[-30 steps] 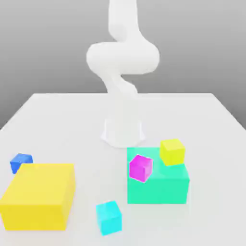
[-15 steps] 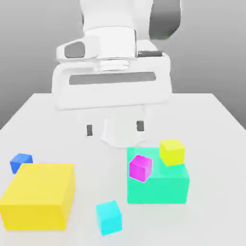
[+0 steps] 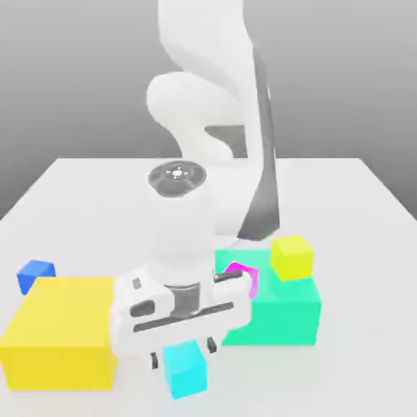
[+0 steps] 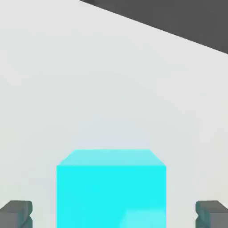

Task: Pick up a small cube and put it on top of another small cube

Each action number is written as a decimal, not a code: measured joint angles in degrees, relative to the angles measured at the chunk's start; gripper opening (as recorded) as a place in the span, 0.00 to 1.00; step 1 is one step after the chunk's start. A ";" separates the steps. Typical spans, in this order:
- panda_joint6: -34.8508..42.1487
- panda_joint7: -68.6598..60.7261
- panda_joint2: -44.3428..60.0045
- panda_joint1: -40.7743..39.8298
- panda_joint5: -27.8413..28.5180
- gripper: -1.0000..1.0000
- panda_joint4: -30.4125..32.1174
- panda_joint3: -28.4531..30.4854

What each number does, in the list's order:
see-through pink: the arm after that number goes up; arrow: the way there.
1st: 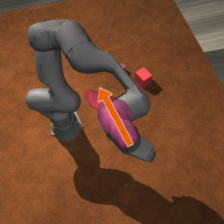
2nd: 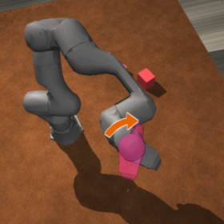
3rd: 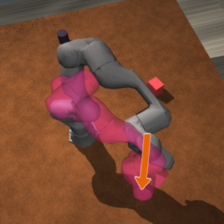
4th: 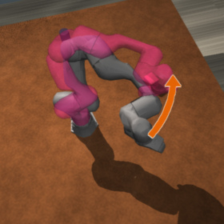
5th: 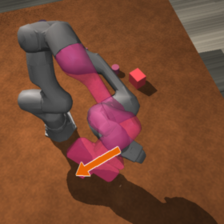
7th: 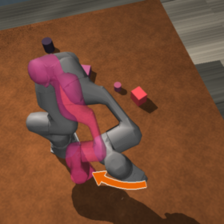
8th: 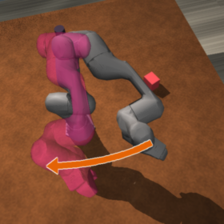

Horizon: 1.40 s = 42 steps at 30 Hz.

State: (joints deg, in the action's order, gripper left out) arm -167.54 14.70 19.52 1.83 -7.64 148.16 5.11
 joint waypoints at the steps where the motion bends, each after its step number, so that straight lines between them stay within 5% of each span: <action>1: 0.01 0.02 0.00 -0.01 0.01 0.00 0.00 0.00; 6: -0.21 -0.04 0.30 -0.27 0.00 0.00 -0.05 -0.27; 12: 8.17 3.07 -9.46 1.81 4.72 0.00 0.97 2.10; 17: 15.48 -2.09 -18.33 7.21 6.52 0.00 1.61 -1.88; 35: 38.48 -21.64 -55.58 22.63 5.82 0.00 16.68 -8.06; 41: 26.95 -22.64 -48.75 23.26 4.99 0.00 21.72 -8.39; 42: 25.33 -22.68 -47.62 23.21 4.92 1.00 22.21 -8.50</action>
State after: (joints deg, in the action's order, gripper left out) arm -142.22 -7.98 -28.09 25.04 -2.72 170.38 -3.39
